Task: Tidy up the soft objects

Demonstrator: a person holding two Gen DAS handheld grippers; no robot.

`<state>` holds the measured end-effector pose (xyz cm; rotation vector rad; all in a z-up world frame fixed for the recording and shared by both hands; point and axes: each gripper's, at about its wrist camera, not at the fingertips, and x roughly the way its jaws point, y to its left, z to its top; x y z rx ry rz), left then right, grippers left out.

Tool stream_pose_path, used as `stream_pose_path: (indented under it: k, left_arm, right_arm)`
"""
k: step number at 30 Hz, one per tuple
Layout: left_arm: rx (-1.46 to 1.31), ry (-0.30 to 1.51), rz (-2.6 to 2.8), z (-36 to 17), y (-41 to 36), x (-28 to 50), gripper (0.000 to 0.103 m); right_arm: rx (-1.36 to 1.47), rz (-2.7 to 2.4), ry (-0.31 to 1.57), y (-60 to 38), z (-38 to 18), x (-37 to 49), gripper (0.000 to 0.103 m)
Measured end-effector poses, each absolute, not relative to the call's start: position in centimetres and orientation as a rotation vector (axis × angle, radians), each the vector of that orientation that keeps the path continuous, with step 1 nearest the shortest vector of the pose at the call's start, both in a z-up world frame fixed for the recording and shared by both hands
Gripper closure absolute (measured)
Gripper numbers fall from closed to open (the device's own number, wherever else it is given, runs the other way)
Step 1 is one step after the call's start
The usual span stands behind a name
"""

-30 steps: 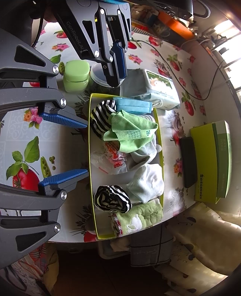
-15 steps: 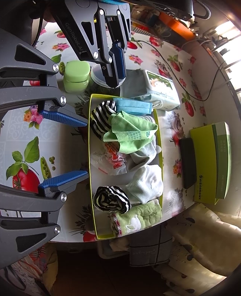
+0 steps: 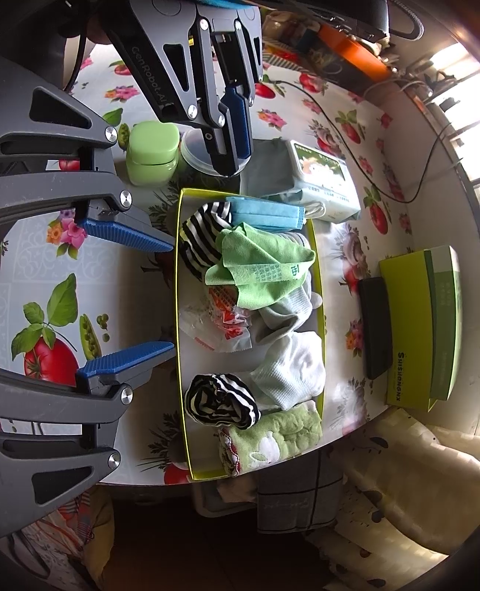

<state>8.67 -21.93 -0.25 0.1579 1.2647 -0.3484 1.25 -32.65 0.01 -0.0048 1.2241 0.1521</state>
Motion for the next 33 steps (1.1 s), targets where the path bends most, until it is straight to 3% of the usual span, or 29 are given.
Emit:
stream_pose_path:
  k: [33]
  left_arm:
    - [0.161,1.270,-0.350,-0.57,-21.75,8.77,0.083]
  right_arm:
    - [-0.005,0.153,1.227,-32.70,-0.05,1.49,0.052]
